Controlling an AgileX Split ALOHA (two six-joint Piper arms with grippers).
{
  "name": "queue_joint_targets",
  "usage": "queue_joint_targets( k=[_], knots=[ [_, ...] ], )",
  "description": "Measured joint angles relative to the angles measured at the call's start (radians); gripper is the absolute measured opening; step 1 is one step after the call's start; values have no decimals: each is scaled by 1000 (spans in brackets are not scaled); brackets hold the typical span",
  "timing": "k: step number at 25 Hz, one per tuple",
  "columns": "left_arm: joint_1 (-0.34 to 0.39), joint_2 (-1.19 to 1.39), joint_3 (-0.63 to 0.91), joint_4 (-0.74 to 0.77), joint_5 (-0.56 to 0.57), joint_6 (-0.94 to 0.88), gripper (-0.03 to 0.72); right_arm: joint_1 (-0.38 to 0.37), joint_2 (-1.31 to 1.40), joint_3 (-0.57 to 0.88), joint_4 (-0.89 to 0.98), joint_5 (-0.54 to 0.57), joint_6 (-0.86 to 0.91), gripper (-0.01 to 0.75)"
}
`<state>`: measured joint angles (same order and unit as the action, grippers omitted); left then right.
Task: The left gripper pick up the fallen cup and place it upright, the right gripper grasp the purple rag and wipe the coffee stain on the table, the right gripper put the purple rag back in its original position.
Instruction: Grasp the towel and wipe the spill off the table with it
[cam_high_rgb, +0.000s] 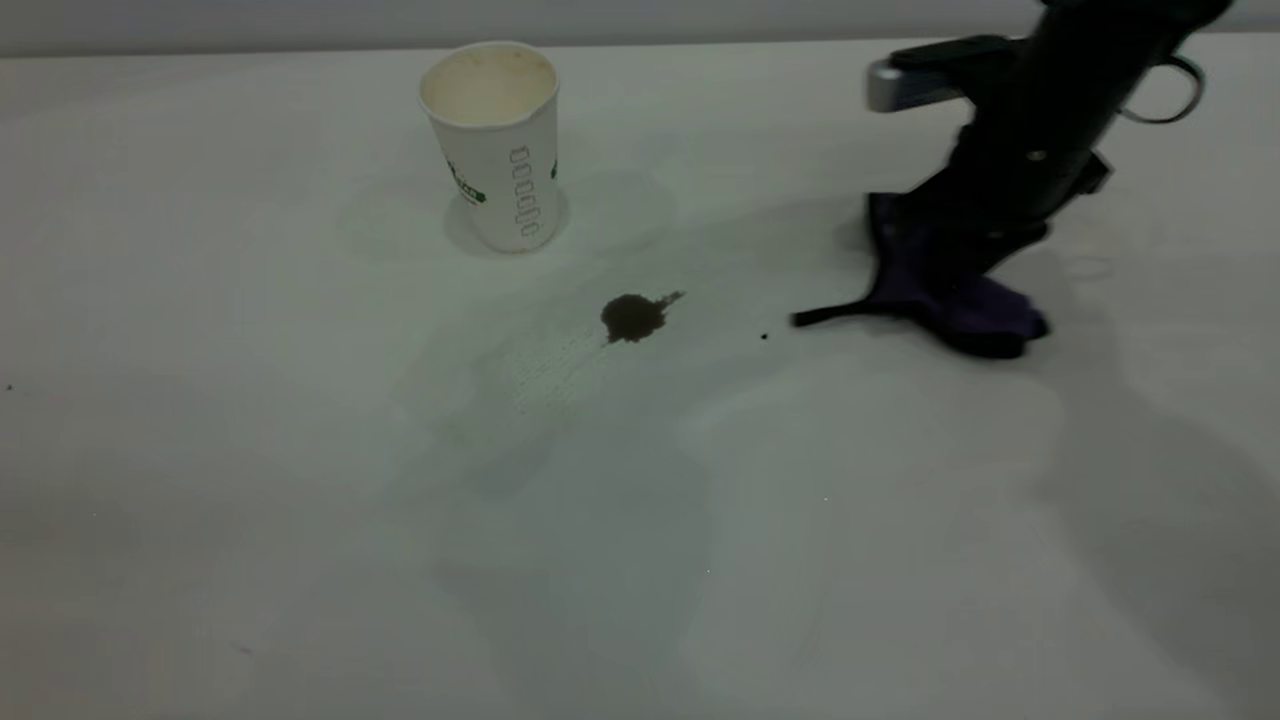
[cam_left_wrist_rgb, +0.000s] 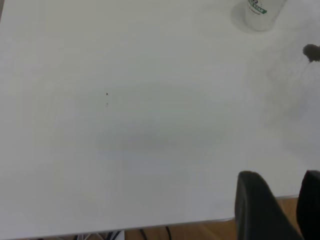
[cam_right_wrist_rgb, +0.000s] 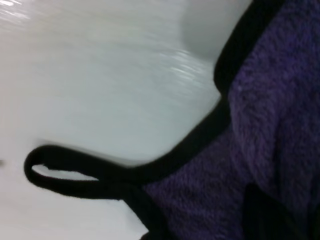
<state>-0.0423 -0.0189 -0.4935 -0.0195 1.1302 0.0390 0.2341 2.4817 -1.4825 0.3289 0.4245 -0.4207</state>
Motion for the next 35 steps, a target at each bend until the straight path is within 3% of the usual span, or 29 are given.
queue_joint_targets(
  k=[11, 17, 22, 28, 35],
  knots=[
    [0, 0, 0, 0, 0, 0, 265, 276, 87, -253, 28, 29, -1, 95],
    [0, 0, 0, 0, 0, 0, 265, 339, 200, -465, 22, 187, 27, 95],
    [0, 0, 0, 0, 0, 0, 265, 398, 215, -500, 6, 309, 72, 95],
    [0, 0, 0, 0, 0, 0, 265, 391, 215, -507, -128, 394, 274, 95],
    [0, 0, 0, 0, 0, -1, 265, 295, 212, -510, -269, 225, 429, 95]
  ],
)
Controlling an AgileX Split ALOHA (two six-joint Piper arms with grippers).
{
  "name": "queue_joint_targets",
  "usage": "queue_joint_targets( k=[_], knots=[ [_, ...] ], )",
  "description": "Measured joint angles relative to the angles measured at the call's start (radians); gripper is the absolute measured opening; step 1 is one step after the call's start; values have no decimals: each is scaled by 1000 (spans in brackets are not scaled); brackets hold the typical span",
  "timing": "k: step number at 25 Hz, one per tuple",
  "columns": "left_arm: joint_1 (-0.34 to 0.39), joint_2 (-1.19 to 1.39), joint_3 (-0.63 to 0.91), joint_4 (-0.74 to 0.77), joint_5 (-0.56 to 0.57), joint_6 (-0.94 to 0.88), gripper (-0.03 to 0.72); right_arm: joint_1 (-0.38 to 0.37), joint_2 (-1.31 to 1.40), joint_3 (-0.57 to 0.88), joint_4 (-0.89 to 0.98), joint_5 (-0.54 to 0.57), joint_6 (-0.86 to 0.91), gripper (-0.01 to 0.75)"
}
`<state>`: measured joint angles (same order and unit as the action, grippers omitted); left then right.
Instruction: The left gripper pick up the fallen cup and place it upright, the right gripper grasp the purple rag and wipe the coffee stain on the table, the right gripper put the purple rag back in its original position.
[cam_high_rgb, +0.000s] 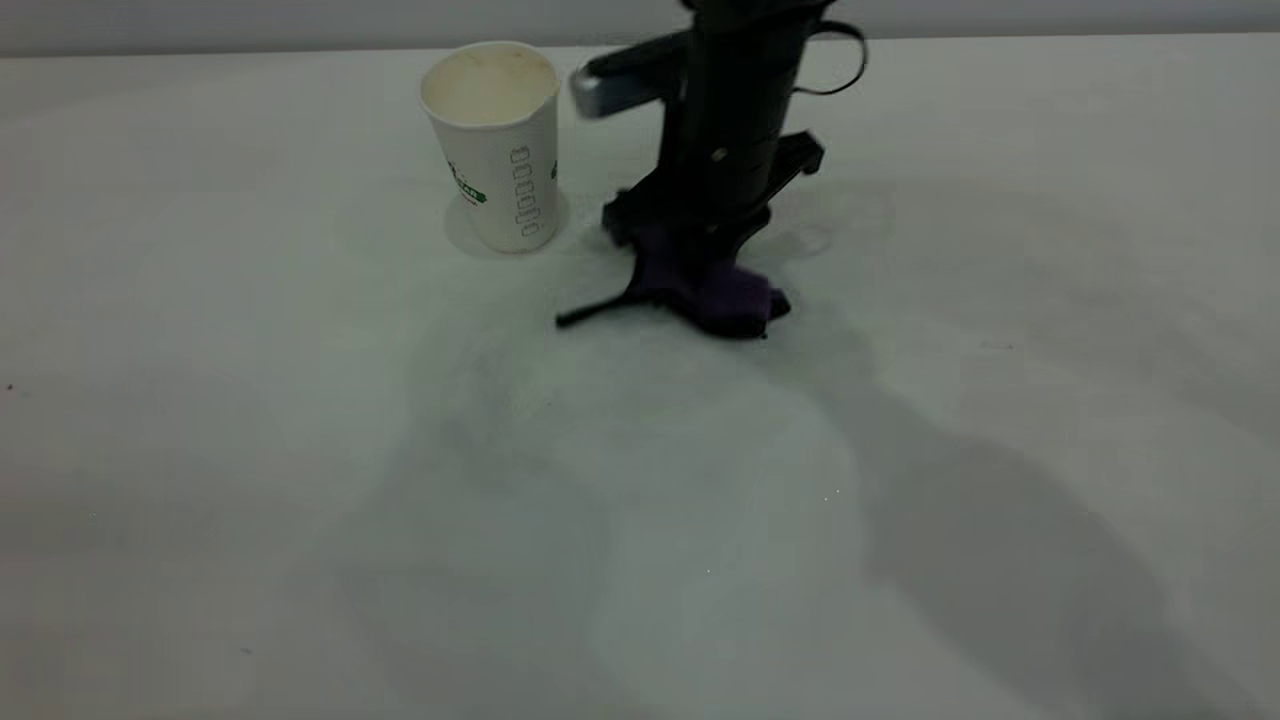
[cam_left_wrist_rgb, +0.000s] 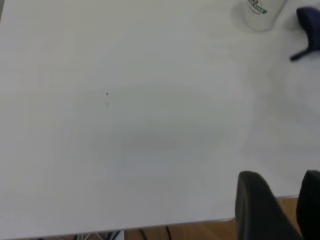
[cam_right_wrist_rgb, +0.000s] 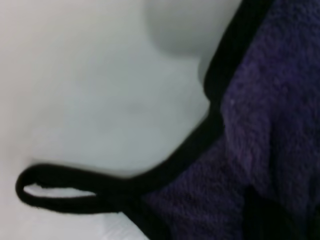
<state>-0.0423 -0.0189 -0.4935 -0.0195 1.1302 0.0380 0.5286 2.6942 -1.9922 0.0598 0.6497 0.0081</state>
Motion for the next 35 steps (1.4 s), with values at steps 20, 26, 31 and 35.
queue_joint_targets(
  k=[20, 26, 31, 35],
  knots=[
    [0, 0, 0, 0, 0, 0, 265, -223, -3, -3, -110, 300, 146, 275],
    [0, 0, 0, 0, 0, 0, 265, -348, -18, -4, -138, 303, 112, 567],
    [0, 0, 0, 0, 0, 0, 265, -364, -133, -2, -180, 377, 77, 723],
    [0, 0, 0, 0, 0, 0, 265, -364, -335, -2, -189, 507, 65, 727]
  ],
)
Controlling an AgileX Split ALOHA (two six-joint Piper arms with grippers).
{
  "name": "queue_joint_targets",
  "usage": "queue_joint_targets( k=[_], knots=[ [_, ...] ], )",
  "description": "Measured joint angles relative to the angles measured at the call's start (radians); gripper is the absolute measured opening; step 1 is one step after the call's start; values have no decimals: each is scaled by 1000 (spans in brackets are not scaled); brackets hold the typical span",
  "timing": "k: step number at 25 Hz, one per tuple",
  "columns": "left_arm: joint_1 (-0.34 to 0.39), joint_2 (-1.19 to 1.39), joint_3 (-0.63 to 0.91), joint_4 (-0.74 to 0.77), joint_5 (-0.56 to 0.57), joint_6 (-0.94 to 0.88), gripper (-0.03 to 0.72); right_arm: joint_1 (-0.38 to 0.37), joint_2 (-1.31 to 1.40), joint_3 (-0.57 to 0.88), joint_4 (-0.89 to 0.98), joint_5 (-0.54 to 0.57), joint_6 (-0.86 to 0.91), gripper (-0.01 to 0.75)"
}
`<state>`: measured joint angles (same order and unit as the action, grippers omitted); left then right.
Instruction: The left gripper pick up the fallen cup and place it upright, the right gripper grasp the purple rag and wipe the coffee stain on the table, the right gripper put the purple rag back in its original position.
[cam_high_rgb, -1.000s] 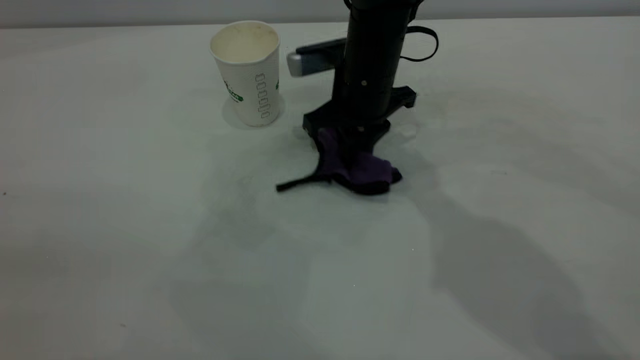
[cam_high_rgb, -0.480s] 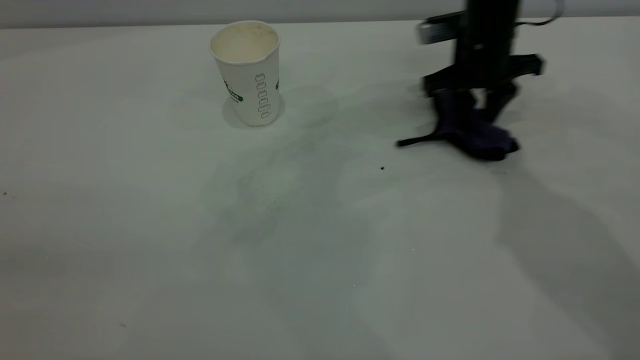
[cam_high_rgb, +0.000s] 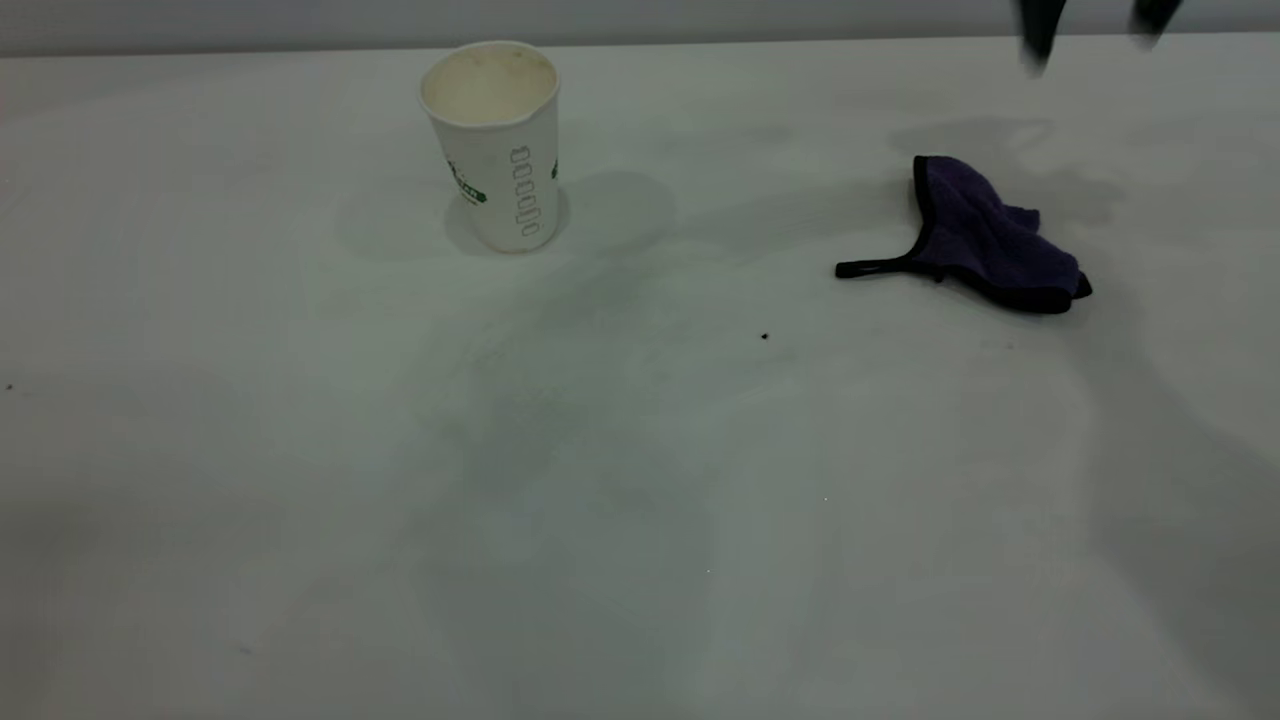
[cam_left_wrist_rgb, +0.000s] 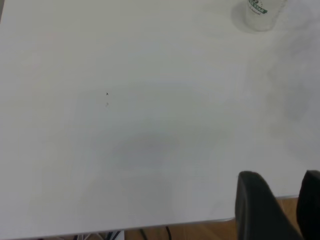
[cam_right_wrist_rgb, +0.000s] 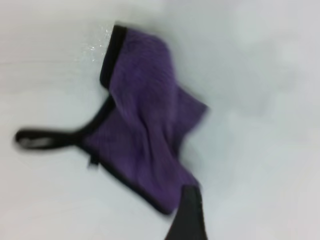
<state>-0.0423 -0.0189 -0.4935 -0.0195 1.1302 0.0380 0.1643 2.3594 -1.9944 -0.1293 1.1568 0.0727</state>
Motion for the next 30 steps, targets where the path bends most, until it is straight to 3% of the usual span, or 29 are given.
queue_joint_targets(
  k=[9, 16, 30],
  knots=[
    [0, 0, 0, 0, 0, 0, 265, 47, -432, 88, -11, 66, -23, 725],
    [0, 0, 0, 0, 0, 0, 265, 127, -802, 416, -29, 81, -23, 718],
    [0, 0, 0, 0, 0, 0, 265, 135, -1261, 924, -10, 85, 35, 714]
  ],
)
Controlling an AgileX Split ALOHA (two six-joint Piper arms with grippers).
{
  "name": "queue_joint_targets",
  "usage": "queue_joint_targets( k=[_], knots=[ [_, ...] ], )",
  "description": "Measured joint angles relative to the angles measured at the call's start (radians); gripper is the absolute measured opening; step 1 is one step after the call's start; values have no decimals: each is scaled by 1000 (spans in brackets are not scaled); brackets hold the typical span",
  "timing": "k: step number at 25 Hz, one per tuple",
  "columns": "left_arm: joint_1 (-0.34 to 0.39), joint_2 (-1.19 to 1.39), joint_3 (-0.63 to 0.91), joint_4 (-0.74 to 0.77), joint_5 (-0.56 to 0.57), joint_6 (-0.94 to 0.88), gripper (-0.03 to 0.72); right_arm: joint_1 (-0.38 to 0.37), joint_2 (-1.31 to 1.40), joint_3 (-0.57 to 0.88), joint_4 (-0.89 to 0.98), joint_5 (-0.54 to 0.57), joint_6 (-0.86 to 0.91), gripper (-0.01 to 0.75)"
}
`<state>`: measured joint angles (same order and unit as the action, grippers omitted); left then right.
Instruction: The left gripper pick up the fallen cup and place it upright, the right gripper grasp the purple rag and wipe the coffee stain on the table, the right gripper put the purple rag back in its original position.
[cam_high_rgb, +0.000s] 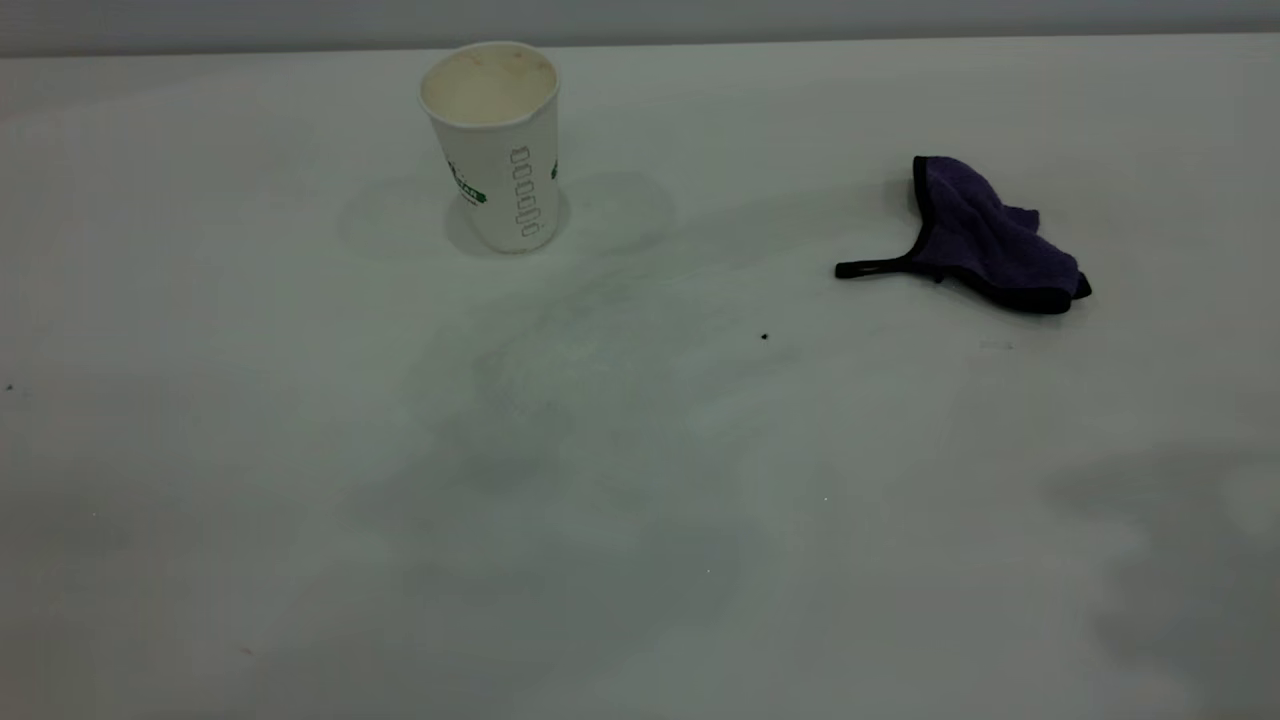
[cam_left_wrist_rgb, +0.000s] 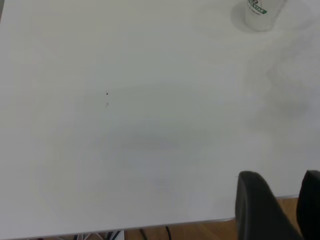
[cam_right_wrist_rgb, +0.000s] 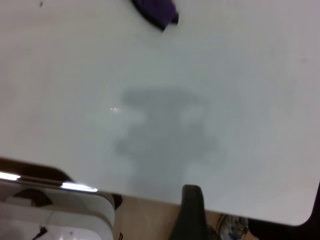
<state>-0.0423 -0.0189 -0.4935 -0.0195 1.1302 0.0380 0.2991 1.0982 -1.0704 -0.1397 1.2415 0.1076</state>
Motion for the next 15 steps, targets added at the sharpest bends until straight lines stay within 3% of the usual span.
queue_joint_targets(
  k=[5, 15],
  knots=[
    [0, 0, 0, 0, 0, 0, 265, -11, -151, 175, 43, -1, -45, 708],
    [0, 0, 0, 0, 0, 0, 265, -147, -633, 397, 76, 0, -93, 692]
  ],
)
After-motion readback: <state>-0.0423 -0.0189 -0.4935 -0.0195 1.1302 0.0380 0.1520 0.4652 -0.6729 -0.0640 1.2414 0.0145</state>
